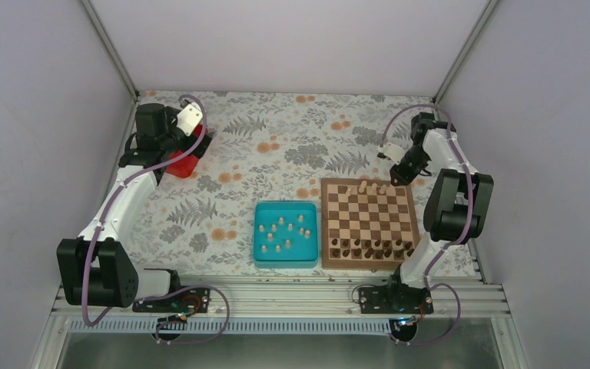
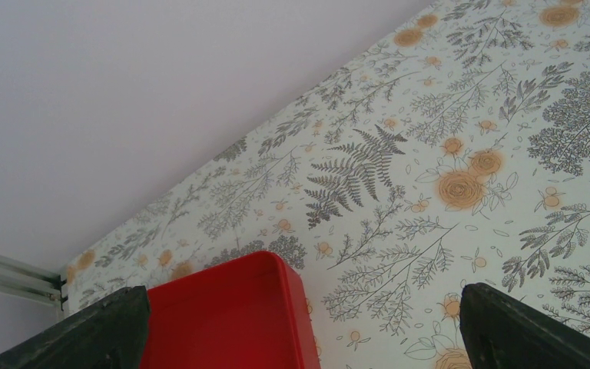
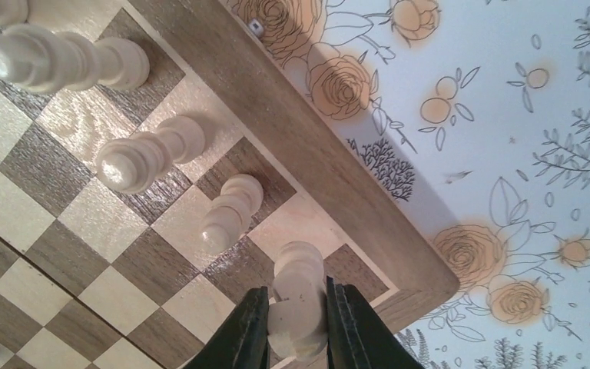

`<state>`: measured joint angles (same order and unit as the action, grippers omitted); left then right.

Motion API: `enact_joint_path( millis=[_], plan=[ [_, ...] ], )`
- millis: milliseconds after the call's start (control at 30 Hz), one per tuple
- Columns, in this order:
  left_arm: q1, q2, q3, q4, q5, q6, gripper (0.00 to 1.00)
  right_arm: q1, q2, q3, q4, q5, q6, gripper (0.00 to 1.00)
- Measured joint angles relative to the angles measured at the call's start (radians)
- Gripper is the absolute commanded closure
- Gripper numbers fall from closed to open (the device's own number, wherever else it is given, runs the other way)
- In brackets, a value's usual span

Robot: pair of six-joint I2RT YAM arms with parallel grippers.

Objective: Set up the chess pieces on the board
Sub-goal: Place the chess piece on the chessboard.

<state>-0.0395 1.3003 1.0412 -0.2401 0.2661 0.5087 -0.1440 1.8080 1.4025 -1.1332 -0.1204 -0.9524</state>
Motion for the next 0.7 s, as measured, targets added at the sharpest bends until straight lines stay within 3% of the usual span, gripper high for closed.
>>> enact_joint_path(
  millis=[700],
  plan=[
    [0.000,0.000,0.000,0.000,0.000,0.000,0.00,0.006,0.039,0.000,-0.003,0.003,0.008,0.83]
  ],
)
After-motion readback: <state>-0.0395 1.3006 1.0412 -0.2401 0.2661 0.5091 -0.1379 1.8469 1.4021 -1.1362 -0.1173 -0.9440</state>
